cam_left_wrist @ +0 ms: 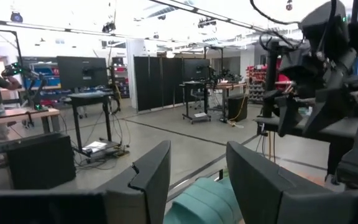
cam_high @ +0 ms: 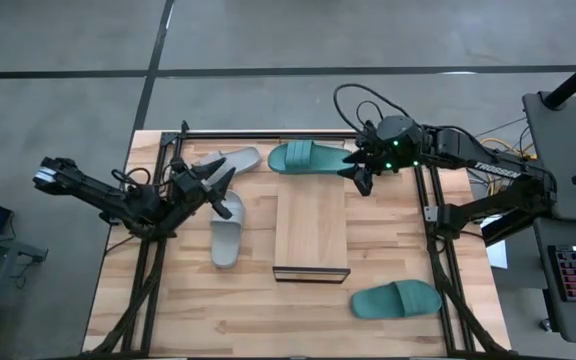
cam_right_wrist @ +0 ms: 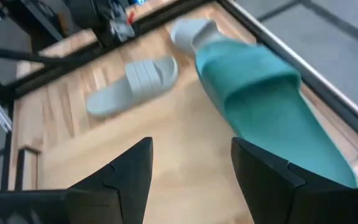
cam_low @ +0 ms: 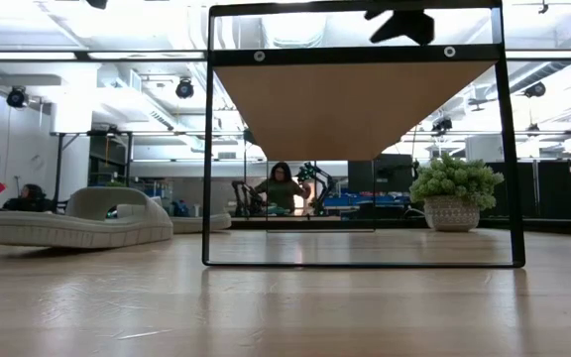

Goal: Pick and place slides into the shelf
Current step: Put the green slide on the shelf

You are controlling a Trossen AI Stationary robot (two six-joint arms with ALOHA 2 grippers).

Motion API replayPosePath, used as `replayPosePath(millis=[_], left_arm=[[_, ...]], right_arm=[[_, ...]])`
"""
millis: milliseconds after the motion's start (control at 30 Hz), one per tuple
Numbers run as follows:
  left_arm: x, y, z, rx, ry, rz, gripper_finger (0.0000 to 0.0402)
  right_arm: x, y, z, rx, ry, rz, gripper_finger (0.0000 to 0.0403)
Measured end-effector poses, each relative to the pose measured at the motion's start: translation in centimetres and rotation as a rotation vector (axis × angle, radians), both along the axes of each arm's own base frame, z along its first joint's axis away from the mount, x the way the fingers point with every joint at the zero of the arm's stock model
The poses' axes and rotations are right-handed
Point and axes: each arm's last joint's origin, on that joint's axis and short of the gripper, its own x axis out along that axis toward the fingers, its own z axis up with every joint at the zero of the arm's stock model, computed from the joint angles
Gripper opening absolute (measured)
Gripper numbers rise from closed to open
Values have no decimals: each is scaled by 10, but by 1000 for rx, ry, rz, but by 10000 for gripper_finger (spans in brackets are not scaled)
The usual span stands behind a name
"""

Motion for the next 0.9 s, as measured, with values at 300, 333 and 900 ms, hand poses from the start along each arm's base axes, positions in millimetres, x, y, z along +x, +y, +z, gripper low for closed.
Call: replayPosePath(millis=[300, 333, 900], left_arm=[[7, 1, 3, -1, -4, 19, 141], [7, 2, 3, -2, -6, 22, 141], [6, 16, 9, 21, -40, 24, 141]], right_arm=[[-30, 7, 8, 7, 33, -1, 208], [-34, 8, 10, 5, 24, -1, 208], [-85, 21, 16, 58, 71, -4, 208]])
